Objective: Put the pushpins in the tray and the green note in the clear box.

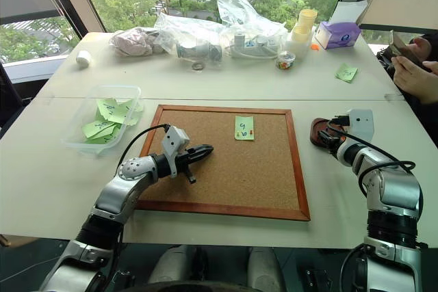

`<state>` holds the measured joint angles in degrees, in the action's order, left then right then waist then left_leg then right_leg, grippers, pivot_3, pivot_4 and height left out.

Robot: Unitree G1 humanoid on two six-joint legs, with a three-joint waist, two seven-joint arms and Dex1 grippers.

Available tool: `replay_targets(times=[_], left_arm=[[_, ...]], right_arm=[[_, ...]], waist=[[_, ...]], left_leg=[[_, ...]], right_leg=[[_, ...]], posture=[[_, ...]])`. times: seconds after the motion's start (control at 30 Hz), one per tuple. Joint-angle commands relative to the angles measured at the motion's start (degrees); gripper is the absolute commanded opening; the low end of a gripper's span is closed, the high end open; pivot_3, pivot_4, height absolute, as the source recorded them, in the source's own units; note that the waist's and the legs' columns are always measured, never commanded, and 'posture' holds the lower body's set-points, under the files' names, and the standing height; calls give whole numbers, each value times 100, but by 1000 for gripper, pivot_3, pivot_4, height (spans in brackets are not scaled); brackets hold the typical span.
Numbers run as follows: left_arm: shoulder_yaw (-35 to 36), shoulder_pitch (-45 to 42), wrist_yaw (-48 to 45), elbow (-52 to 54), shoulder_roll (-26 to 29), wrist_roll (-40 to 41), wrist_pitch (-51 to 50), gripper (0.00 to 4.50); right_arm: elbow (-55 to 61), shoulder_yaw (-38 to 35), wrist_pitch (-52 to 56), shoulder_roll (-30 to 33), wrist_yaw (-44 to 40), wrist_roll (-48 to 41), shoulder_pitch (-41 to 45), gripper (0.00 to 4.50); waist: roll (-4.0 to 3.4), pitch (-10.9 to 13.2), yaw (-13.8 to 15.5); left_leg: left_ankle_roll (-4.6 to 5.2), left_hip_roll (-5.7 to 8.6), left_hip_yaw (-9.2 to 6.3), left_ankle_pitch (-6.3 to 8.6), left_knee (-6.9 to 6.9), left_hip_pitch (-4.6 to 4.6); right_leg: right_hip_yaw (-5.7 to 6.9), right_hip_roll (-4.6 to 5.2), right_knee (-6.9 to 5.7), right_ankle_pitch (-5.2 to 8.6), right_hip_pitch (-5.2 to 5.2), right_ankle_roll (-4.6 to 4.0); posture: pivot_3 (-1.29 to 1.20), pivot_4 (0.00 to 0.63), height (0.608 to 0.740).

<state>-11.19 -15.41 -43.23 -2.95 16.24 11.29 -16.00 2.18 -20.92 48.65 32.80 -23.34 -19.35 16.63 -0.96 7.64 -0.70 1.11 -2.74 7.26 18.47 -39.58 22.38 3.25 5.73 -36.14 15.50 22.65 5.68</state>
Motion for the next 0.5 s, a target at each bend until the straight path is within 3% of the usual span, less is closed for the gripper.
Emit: replay_targets(times=[0.03,0.2,0.47,0.5], left_arm=[[-185,214,-21,-259,-8,-64,-246,0],[-191,170,-30,-283,-23,-72,-248,0],[-189,165,-40,-271,-33,-82,-248,0],[-190,165,-36,-266,-36,-84,-251,0]], right_arm=[[467,-69,30,261,-29,-100,280,2629],[878,17,334,411,-195,-376,521,2629],[1787,1082,639,141,-678,-847,375,2629],[1786,1214,627,81,-644,-815,393,2396]], waist=[[0,0,0],[1,0,4],[3,2,7],[4,2,11]], left_leg=[[0,0,0,0,0,0],[0,2,3,0,7,0],[0,4,3,0,18,0],[0,4,4,0,19,0]], right_leg=[[0,0,0,0,1,0],[1,6,2,1,5,-1],[2,14,6,1,8,-3],[2,14,7,2,9,-3]], posture=[[0,150,740],[0,150,740],[0,150,740],[0,150,740]])
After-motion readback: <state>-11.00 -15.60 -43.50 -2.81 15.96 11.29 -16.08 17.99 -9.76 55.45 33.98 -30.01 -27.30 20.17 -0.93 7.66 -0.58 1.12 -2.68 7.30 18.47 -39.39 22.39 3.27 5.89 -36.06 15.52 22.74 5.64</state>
